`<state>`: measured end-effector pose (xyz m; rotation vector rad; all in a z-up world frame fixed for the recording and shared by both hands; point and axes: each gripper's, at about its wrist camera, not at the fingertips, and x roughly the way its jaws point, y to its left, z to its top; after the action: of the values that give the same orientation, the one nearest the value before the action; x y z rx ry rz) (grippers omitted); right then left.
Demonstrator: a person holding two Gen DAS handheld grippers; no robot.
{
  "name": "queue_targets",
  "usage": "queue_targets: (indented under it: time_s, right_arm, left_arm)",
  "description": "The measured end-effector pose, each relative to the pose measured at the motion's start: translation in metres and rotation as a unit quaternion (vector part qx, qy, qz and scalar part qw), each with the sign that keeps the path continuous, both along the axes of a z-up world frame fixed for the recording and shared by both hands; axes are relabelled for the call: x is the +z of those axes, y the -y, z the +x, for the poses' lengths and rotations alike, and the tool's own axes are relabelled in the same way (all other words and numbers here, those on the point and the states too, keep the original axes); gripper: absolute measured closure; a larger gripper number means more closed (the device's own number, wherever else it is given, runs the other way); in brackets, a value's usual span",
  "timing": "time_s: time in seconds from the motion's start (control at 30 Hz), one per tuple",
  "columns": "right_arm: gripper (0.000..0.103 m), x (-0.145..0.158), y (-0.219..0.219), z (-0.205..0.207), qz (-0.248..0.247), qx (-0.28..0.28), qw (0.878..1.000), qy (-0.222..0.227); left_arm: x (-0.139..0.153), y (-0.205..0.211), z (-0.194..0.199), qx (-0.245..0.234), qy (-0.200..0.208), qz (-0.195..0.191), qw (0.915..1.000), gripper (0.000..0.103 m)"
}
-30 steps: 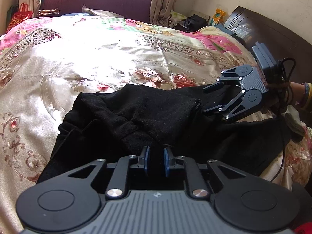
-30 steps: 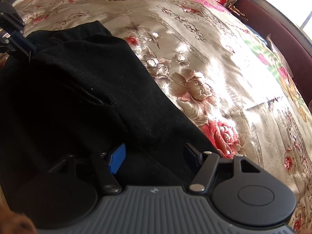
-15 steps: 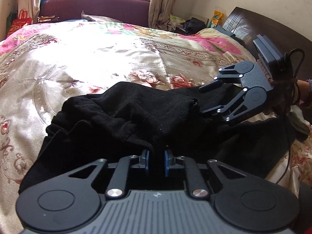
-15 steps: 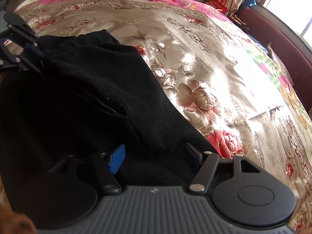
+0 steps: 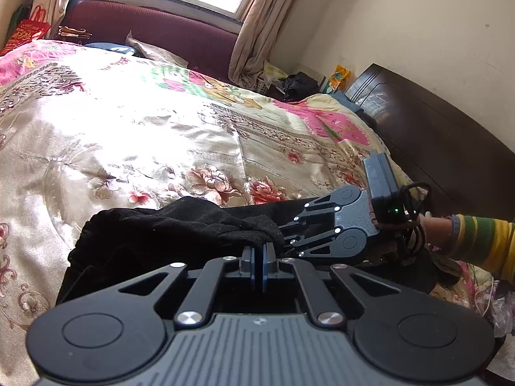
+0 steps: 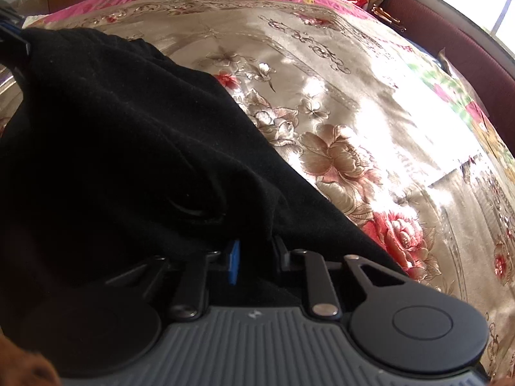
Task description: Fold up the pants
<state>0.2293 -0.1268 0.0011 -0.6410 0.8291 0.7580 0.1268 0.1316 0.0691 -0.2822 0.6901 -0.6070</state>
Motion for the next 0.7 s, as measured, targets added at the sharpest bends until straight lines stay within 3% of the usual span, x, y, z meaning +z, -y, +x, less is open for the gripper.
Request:
queue_targets:
  time_s: [0.1,0.2,0.4,0.47,0.5,0.53,0.6,0.7]
  right_arm:
    - [0.083,0.006,0.003,-0.009,-0.005,0.008,1.000,0.010]
    - [0.062,0.009,0.006,-0.016,-0.011,0.023,1.000,0.017]
    - [0.058,-0.003,-0.005,-0.004,-0.008,0.019,1.000,0.008]
    - [0.064,-0.007,-0.008,0.001,-0.013,0.012,1.000,0.015]
    - [0.084,-0.009,-0.009,0.004,-0.014,-0.002,1.000,0.006]
    - [0.096,-0.007,-0.008,0.007,-0.009,-0.011,1.000,-0.012]
    - [0.100,0.000,-0.004,0.007,-0.002,-0.029,1.000,-0.006]
    - [0.100,0.018,0.008,0.004,0.046,-0.080,0.996,-0.003]
  left_arm:
    - [0.001,-0.001,-0.002,-0.001,0.005,0.003,1.0000,0.084]
    - [-0.006,0.003,0.000,-0.009,0.002,0.026,0.9996,0.084]
    - [-0.029,0.022,0.011,-0.025,-0.012,0.084,0.9961,0.078]
    - [-0.032,0.023,0.016,-0.010,-0.014,0.088,0.9960,0.078]
    - [-0.031,0.020,0.018,-0.002,-0.018,0.078,0.9968,0.080]
    - [-0.028,0.017,0.020,0.001,-0.019,0.063,0.9978,0.081]
    - [-0.019,0.005,0.021,0.010,-0.016,0.029,0.9994,0.082]
    - [-0.008,-0.007,0.018,0.022,-0.002,0.009,0.9997,0.082]
